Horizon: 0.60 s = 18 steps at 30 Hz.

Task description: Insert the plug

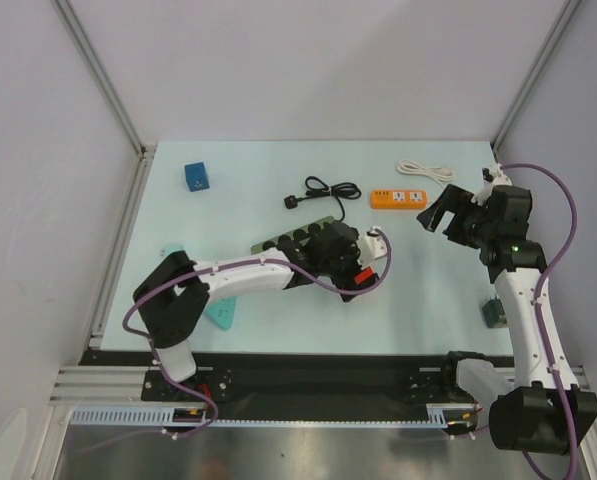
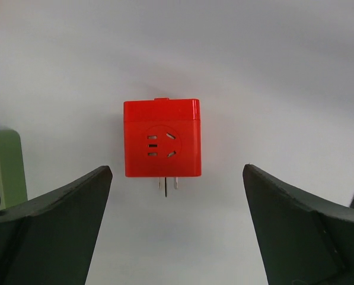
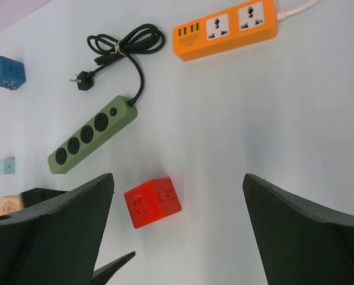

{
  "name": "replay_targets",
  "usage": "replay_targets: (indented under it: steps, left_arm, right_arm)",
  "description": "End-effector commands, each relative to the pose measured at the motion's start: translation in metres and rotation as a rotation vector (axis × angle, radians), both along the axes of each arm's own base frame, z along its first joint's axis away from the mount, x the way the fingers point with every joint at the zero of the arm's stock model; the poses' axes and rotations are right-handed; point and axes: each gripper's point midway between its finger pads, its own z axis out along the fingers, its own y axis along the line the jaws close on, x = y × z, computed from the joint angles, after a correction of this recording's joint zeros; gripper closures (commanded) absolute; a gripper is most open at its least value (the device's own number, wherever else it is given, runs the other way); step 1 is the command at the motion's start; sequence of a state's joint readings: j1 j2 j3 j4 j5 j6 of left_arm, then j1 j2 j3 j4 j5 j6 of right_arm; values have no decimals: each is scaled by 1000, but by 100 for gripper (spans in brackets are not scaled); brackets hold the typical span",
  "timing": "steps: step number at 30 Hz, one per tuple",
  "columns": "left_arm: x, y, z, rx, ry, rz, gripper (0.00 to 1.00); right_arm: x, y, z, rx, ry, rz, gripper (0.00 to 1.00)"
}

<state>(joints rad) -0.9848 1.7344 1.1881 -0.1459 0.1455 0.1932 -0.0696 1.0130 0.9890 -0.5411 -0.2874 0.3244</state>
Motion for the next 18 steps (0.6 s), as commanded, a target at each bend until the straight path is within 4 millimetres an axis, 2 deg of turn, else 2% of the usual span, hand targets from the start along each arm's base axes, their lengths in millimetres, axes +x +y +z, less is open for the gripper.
replay_targets:
  steps: [1, 5, 13, 18]
  left_arm:
    - [17, -7, -2, 54, -78, -19, 2]
    - [22, -12, -16, 88, -83, -27, 2]
    - [28, -25, -32, 103, -75, -61, 5]
    - [23, -31, -38, 96, -50, -100, 15]
  right_arm:
    - [0, 16, 11, 73, -54, 77, 3]
    - [5, 17, 4, 91, -43, 84, 3]
    - [5, 15, 6, 118, -44, 69, 3]
    - [4, 15, 4, 142, -35, 66, 2]
